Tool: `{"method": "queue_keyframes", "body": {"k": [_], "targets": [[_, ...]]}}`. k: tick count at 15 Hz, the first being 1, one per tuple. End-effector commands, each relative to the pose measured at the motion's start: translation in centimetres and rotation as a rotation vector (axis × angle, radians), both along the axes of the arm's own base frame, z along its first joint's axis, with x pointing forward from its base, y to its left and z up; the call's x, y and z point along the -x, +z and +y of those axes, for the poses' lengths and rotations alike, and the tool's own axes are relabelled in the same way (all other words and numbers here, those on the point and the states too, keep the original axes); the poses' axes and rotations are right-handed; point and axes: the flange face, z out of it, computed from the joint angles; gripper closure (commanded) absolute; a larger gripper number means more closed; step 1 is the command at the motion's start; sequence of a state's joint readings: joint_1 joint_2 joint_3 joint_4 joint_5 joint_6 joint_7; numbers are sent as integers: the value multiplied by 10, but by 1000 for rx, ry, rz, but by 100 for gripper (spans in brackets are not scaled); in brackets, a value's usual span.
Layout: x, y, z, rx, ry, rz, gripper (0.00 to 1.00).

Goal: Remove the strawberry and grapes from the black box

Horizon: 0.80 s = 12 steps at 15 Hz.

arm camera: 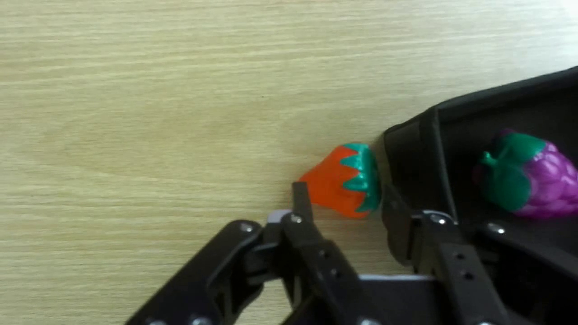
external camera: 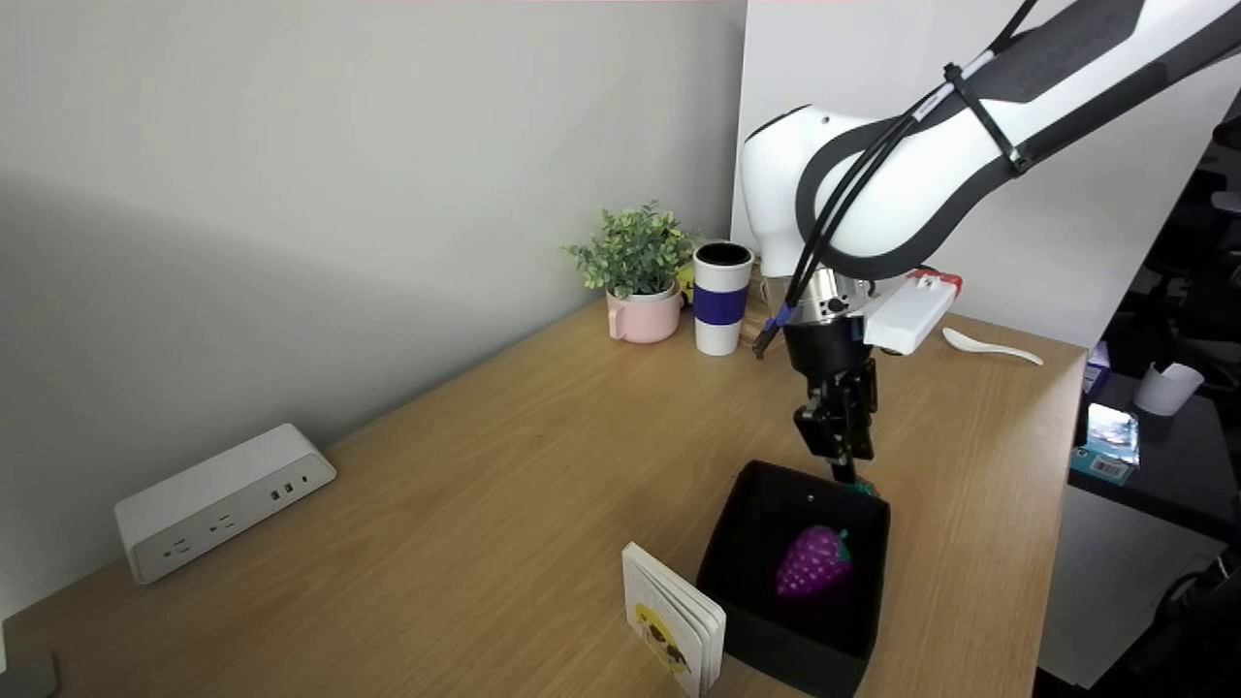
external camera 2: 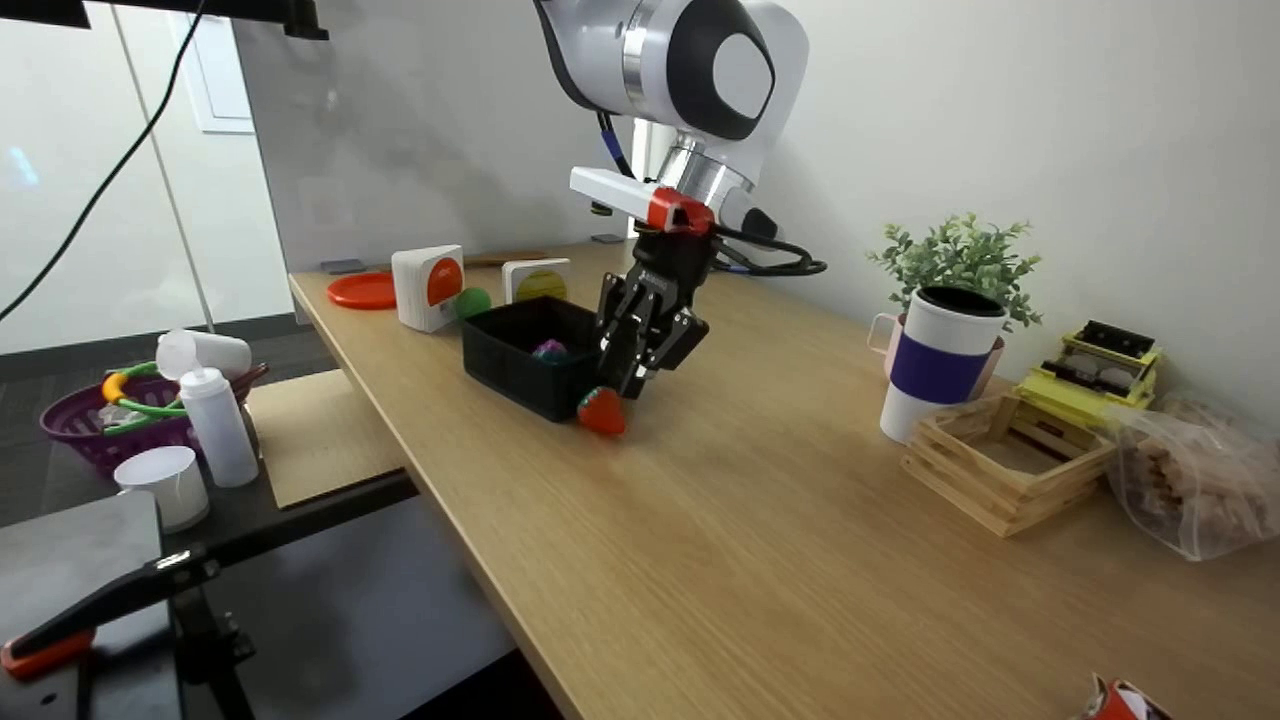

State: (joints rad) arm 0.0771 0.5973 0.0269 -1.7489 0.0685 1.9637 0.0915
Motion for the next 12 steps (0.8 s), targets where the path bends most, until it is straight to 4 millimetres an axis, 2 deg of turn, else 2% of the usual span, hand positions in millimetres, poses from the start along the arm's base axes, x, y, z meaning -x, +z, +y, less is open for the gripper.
{"method": "queue_keyframes", "body": {"k": [1, 4, 5, 8, 12], "targets": [[2, 0, -3, -13, -12, 4, 23], [3, 1, -2, -11, -11, 1, 4], [3, 2, -1, -9, -9, -1, 1], [4, 6, 7, -1, 4, -9, 0], [7, 18, 27, 23, 35, -25, 0]]}}
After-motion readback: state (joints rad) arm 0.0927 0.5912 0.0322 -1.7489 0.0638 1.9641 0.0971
